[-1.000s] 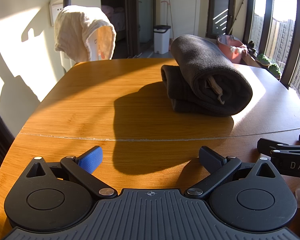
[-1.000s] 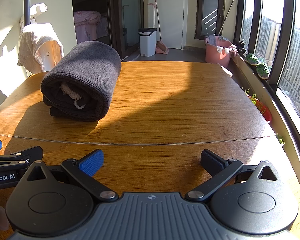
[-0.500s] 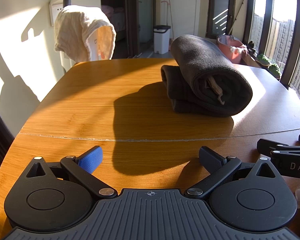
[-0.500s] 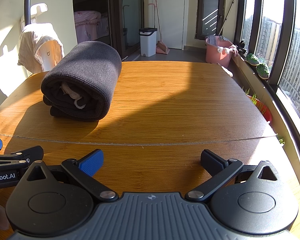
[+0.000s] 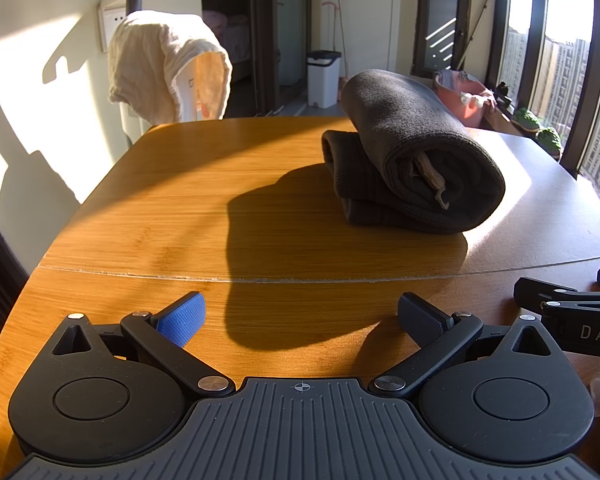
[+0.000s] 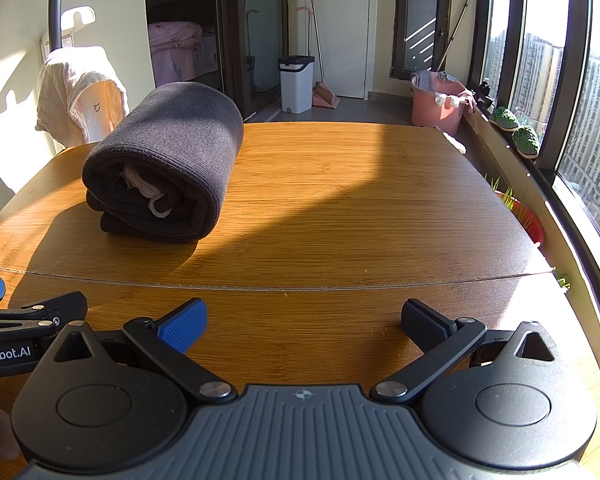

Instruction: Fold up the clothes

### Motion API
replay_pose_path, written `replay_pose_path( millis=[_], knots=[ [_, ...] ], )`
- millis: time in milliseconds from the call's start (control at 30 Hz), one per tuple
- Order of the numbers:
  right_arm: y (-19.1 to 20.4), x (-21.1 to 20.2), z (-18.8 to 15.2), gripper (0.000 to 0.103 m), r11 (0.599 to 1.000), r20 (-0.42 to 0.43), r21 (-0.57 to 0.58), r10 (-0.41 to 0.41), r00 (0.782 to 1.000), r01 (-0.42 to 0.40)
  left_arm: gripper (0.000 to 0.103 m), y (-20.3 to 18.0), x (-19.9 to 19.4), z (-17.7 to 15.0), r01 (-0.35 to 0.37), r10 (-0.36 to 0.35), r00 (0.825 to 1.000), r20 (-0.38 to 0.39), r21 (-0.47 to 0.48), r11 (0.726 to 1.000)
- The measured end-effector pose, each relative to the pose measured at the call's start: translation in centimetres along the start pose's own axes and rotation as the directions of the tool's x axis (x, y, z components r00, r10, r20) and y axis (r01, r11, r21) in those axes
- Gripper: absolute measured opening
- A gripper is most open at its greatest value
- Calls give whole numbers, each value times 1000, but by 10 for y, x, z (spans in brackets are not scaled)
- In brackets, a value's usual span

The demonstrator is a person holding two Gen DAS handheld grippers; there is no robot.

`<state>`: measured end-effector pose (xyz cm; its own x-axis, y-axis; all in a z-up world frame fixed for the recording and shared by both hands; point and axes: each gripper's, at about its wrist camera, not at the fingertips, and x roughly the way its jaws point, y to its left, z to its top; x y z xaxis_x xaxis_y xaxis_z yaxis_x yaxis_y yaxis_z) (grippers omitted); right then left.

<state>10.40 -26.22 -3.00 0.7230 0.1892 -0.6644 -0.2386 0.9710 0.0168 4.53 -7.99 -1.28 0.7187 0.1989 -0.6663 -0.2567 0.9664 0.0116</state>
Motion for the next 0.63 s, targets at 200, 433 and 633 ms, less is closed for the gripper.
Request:
replay_pose_path(
  millis=[200,433,633],
  knots=[
    [0,0,0,103,1000,0,0,0,1000,0,103,0,1,1,2,-2,1000,-3,2,1000],
    [0,0,0,103,1000,0,0,0,1000,0,103,0,1,1,1,-1,1000,-2,2,1000],
    [1,0,0,103,1000,-1,-5,7,1000,-7,103,0,1,1,1,-1,1000,-2,3,1000]
  ],
)
